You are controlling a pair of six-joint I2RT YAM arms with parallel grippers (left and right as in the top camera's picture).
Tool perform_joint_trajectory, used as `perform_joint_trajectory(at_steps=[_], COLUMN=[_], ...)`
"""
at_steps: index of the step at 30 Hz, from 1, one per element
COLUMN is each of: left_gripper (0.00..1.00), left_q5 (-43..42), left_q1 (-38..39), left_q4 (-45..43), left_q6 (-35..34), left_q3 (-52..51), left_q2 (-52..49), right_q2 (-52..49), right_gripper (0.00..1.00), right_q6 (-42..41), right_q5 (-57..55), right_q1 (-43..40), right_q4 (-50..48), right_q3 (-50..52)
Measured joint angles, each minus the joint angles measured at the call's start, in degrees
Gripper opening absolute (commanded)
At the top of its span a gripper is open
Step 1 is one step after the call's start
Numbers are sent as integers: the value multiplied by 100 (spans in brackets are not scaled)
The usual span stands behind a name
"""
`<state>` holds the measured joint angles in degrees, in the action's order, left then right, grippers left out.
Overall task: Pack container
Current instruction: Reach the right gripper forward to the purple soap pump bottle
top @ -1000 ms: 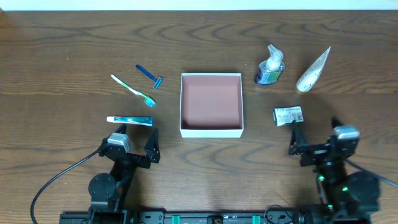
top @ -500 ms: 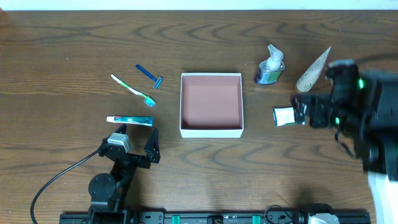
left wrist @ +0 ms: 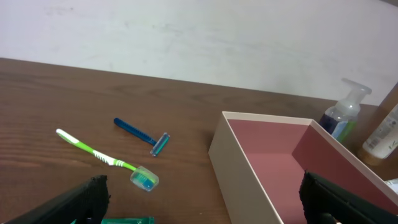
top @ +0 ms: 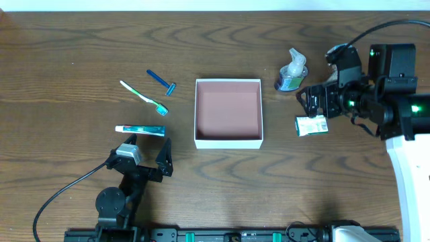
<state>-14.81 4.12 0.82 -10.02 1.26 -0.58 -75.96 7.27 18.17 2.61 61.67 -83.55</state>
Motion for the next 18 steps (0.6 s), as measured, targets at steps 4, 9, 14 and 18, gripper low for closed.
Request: perform_joint_trajectory(at_steps=[4, 9, 14, 18], left_gripper=[98, 98, 98, 98], left_q5=[-2, -2, 0, -2], left_q1=[0, 0, 0, 0], left_q4=[0, 0, 0, 0], left_q6=[0, 0, 0, 0], left_q3=[0, 0, 0, 0], left_q2=[0, 0, 0, 0], right_q2=[-271, -734, -1193, -1325], right_gripper=[98, 98, 97, 98], right_q6=[184, 251, 273, 291], right_q5=[-221, -350, -446, -546], right_q1=[9, 125, 264, 264], right_q4=[-579, -1010, -1266, -1488], right_q3=[-9, -13, -13, -13])
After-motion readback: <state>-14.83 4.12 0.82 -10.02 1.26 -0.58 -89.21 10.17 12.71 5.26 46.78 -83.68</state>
